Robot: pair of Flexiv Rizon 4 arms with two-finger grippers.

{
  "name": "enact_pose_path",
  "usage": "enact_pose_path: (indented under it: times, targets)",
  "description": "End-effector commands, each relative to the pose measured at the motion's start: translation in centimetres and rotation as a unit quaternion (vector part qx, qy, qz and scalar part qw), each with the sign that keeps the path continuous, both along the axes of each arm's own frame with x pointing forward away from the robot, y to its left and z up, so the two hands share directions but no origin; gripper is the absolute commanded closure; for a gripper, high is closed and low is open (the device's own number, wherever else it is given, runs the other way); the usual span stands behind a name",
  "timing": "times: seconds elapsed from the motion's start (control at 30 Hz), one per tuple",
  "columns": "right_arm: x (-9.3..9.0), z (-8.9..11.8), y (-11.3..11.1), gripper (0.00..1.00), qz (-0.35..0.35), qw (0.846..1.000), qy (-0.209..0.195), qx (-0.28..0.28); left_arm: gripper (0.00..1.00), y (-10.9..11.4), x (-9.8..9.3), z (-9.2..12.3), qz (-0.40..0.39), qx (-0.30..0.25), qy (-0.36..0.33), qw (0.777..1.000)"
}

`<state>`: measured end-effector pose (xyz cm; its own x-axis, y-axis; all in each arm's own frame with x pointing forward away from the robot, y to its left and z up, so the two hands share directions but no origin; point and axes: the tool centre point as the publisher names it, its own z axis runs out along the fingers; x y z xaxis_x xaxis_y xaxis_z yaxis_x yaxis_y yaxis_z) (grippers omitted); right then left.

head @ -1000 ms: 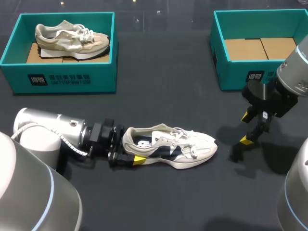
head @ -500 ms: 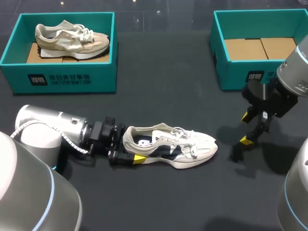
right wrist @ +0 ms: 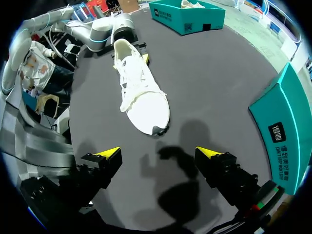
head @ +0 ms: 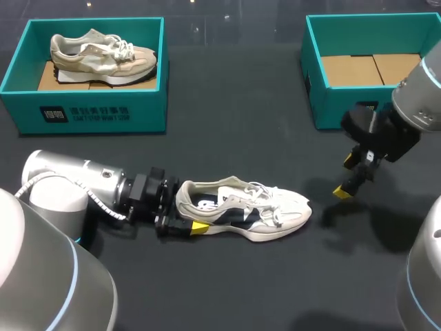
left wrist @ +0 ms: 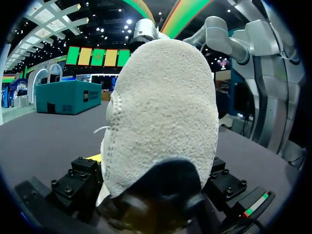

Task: Take the shoe out of the shoebox, open the shoe tongue, remove and reinsert the insole, then place the shoe into the shoebox

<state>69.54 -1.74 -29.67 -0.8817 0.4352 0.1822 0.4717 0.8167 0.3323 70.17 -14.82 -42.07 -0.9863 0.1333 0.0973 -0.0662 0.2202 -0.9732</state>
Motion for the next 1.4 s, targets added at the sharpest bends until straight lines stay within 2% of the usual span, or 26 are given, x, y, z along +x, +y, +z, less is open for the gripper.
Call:
enact_pose_path:
  times: [0.03,0.1,0.13,0.2,0.67,0.73,0.77,0.87,0.93,1.03,1.07,1.4]
  targets:
    - [-1.0,1.4,3.6,0.0,-0.095,0.993,0.018,-0.071,1.0,-0.2,0.3,-0.2,0.0,0.001,0.0,1.0]
    - [-1.3,1.4,5.0,0.0,-0.154,0.985,0.036,-0.069,1.0,-0.2,0.3,-0.2,0.0,0.001,0.0,1.0]
    - [-1.6,1.6,5.6,0.0,-0.174,0.983,0.029,-0.056,1.0,-0.2,0.3,-0.2,0.0,0.001,0.0,1.0]
    - [-2.1,2.2,7.2,0.0,-0.165,0.985,0.013,-0.052,1.0,-0.2,0.3,-0.2,0.0,0.001,0.0,1.0]
    - [-2.1,2.2,7.2,0.0,-0.165,0.985,0.013,-0.052,1.0,-0.2,0.3,-0.2,0.0,0.001,0.0,1.0]
    - [-1.8,1.8,8.6,0.0,-0.158,0.984,0.02,-0.076,1.0,-0.2,0.3,-0.2,0.0,0.001,0.0,1.0]
    - [-1.6,1.7,9.1,0.0,-0.17,0.982,0.021,-0.085,1.0,-0.2,0.3,-0.2,0.0,0.001,0.0,1.0]
    - [-1.5,1.3,10.6,0.0,-0.281,0.952,0.032,-0.122,1.0,-0.2,0.3,-0.2,0.0,0.001,0.0,1.0]
    - [-1.7,1.3,11.8,0.0,-0.313,0.944,0.021,-0.097,1.0,-0.2,0.3,-0.2,0.0,0.001,0.0,1.0]
    - [-1.8,1.7,13.5,0.0,-0.315,0.945,0.01,-0.09,1.0,-0.2,0.3,-0.2,0.0,0.001,0.0,1.0]
    - [-1.9,1.9,13.6,0.0,-0.293,0.952,0.003,-0.091,1.0,-0.2,0.3,-0.2,0.0,0.001,0.0,1.0]
    - [-1.9,1.9,13.6,0.0,-0.293,0.952,0.003,-0.091,1.0,-0.2,0.3,-0.2,0.0,0.001,0.0,1.0]
